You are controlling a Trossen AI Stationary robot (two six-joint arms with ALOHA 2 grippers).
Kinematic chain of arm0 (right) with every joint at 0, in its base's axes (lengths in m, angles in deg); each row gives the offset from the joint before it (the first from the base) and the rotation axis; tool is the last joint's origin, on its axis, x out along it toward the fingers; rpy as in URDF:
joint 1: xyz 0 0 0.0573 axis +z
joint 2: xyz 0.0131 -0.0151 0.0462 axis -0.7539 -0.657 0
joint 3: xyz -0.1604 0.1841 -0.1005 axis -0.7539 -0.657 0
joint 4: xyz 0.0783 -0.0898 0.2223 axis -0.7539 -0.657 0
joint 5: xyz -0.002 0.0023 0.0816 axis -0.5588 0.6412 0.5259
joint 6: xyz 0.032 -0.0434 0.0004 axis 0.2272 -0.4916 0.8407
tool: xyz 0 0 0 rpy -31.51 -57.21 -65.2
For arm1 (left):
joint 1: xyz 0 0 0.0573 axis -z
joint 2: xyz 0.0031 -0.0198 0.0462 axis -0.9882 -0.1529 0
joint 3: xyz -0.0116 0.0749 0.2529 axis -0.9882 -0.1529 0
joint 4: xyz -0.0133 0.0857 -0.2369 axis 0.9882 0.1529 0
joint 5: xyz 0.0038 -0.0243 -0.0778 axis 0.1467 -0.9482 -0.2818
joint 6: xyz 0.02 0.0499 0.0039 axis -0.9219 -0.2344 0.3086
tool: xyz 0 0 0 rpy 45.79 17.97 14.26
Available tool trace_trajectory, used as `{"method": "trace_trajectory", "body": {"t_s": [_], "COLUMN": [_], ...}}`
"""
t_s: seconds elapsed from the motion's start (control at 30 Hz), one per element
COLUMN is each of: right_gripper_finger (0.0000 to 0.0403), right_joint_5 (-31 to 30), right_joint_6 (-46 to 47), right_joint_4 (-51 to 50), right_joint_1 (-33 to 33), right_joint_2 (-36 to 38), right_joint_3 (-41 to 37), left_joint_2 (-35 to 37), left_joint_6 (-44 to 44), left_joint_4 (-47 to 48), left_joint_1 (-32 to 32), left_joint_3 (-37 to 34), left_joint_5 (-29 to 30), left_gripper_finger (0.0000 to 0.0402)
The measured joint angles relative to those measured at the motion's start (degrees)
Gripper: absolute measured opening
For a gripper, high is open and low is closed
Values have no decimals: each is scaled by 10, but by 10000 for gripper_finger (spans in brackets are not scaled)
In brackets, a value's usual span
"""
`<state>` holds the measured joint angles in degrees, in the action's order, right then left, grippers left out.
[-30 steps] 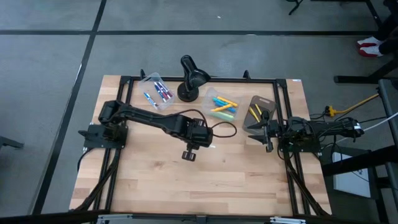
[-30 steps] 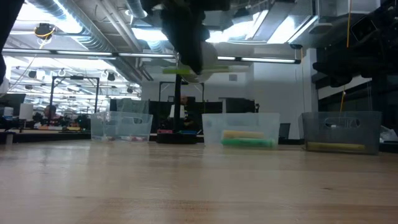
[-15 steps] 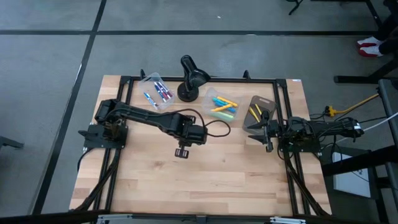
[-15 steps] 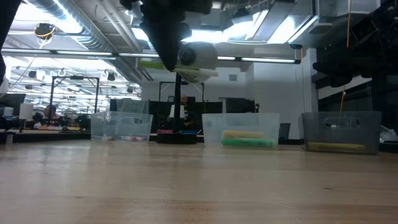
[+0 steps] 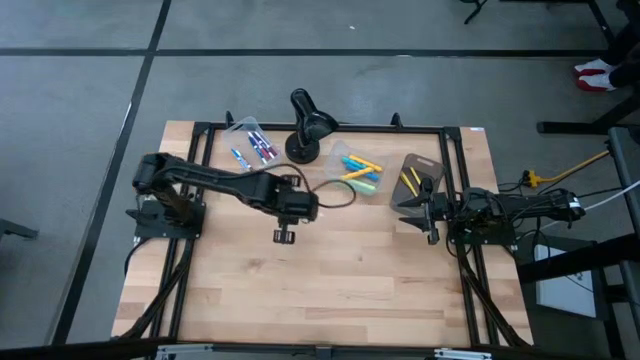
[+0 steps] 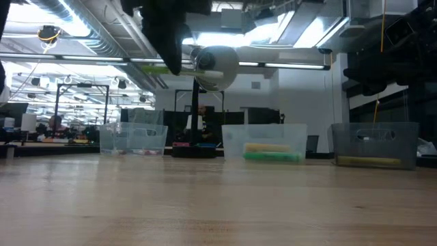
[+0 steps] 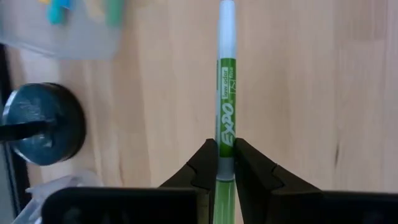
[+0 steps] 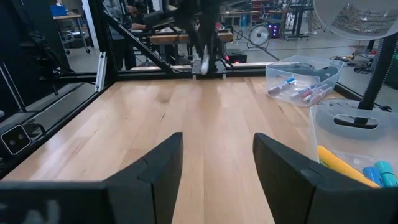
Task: Pick & Place Markers
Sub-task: Put the green marker in the left transparent bin
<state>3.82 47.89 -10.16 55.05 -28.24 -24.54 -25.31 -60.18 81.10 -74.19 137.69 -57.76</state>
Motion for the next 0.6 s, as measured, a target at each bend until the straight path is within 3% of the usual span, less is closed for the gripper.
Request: {"method": "trace_trajectory", "body": {"t_s": [0.27, 0.6], "right_gripper_finger": [194, 194], "right_joint_5": [0, 0], "right_joint_6": [0, 0], "right_joint_4": [0, 0], "right_joint_1": [0, 0], "right_joint_2": [0, 0], "right_joint_3": [0, 0], "left_joint_2": [117, 183], "left_joint_6": [53, 201], "left_joint_4": [-60, -58], "left_joint_1": [-23, -71], "left_joint_3": [-105, -202], "left_joint_5": [41, 93], "left_gripper_finger": [33, 35]}}
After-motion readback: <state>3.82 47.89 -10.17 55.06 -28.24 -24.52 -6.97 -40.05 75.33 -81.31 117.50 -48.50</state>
